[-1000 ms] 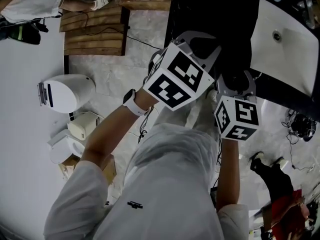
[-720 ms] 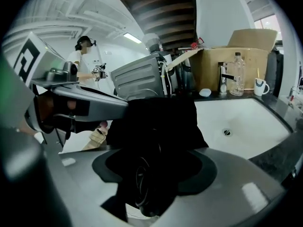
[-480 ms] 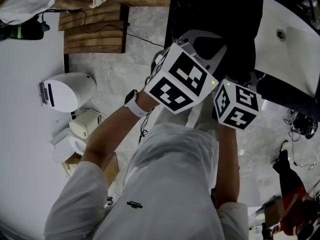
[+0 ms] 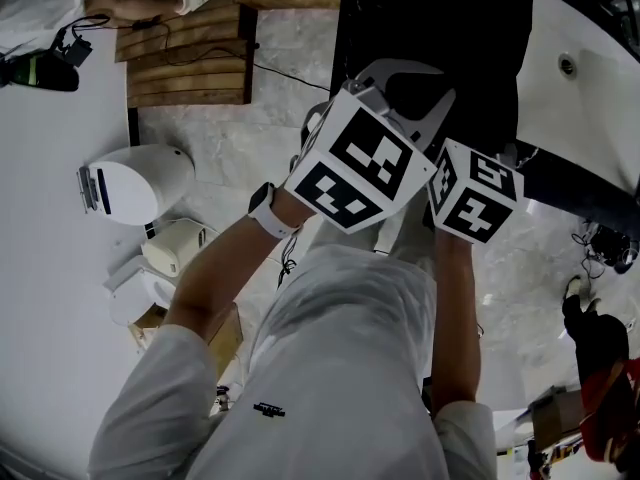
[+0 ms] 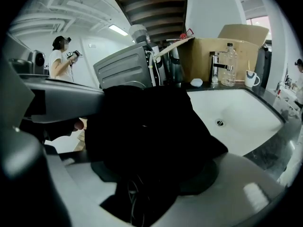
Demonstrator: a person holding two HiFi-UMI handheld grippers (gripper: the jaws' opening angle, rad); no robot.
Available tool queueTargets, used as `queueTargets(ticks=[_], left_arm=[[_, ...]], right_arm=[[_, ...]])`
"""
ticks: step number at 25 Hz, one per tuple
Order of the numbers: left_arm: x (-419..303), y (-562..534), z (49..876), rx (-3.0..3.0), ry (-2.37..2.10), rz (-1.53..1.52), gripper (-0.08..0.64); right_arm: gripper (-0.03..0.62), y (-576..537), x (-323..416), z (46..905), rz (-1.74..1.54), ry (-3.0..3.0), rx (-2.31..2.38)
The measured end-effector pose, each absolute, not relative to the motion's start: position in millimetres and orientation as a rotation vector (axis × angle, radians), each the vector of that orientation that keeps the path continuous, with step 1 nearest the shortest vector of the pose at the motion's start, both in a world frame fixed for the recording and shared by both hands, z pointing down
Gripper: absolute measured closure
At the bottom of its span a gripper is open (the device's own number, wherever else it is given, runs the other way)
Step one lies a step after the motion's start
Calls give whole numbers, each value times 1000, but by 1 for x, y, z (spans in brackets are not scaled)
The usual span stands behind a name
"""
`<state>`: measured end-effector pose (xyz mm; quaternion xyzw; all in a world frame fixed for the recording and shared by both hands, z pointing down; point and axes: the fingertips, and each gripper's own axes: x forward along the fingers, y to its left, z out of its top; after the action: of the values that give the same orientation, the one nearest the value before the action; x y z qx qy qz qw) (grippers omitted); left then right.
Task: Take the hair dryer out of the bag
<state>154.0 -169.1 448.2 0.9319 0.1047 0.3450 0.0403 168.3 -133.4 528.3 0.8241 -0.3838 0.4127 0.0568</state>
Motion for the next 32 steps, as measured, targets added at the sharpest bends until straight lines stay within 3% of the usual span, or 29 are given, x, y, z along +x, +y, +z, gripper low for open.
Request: queueTargets(ticks=[9, 22, 32], left_arm=[[152, -176, 456, 2837, 308, 1068, 534], [150, -177, 458, 2853, 296, 1090, 534], [153, -174, 460, 2866, 303, 1099, 534]], right_arm=[[296, -139, 172, 547, 1269, -1083, 2427], [376, -129, 176, 544, 1402, -1225, 2426], [380, -122, 160, 531, 1585, -1332, 2500]])
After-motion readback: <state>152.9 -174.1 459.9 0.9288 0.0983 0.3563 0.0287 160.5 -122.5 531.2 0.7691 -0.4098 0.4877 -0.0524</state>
